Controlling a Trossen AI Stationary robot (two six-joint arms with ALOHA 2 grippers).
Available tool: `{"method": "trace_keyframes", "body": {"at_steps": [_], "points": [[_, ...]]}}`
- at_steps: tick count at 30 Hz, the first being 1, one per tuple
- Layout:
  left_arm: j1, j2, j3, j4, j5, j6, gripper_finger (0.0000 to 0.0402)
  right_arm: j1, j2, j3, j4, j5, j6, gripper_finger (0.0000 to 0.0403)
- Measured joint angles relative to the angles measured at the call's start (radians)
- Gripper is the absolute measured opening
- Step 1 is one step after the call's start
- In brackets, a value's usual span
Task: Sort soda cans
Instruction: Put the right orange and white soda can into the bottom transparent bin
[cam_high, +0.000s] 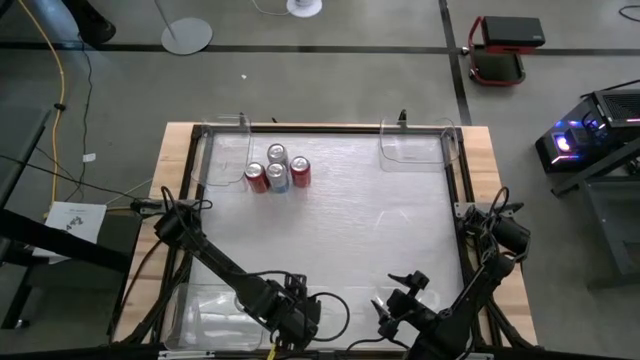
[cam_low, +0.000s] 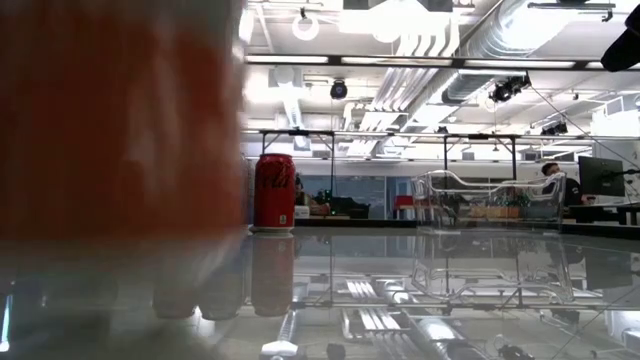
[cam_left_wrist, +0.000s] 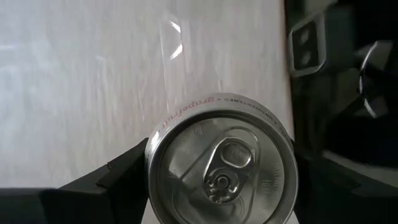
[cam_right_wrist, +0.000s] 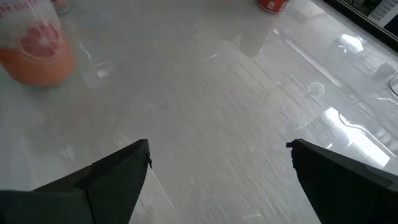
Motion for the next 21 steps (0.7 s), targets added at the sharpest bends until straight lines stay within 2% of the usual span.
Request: {"method": "trace_keyframes", "body": {"at_steps": [9, 12, 16, 19, 21], "points": [[-0.032, -0.087, 0.288, -0.138, -0.022, 0.023, 0.0289, -0.003, 0.0, 0.0, 0.014, 0.121, -0.001, 0.038], [-0.081, -0.097, 0.371, -0.296, 0.028, -0.096, 0.0289, -0.003, 0.0, 0.0, 0.014, 0.159, -0.001, 0.038], [-0.157, -0.091, 0.387, -0.491, 0.071, -0.303, 0.0289, -0.007, 0.0, 0.0, 0.029, 0.207, -0.039, 0.038], [-0.214, -0.088, 0.388, -0.591, 0.063, -0.426, 0.0289, -0.019, 0.0, 0.0, 0.055, 0.214, -0.068, 0.038], [-0.252, -0.086, 0.389, -0.569, 0.021, -0.464, 0.0289, -0.031, 0.0, 0.0, 0.08, 0.214, -0.096, 0.038]]}}
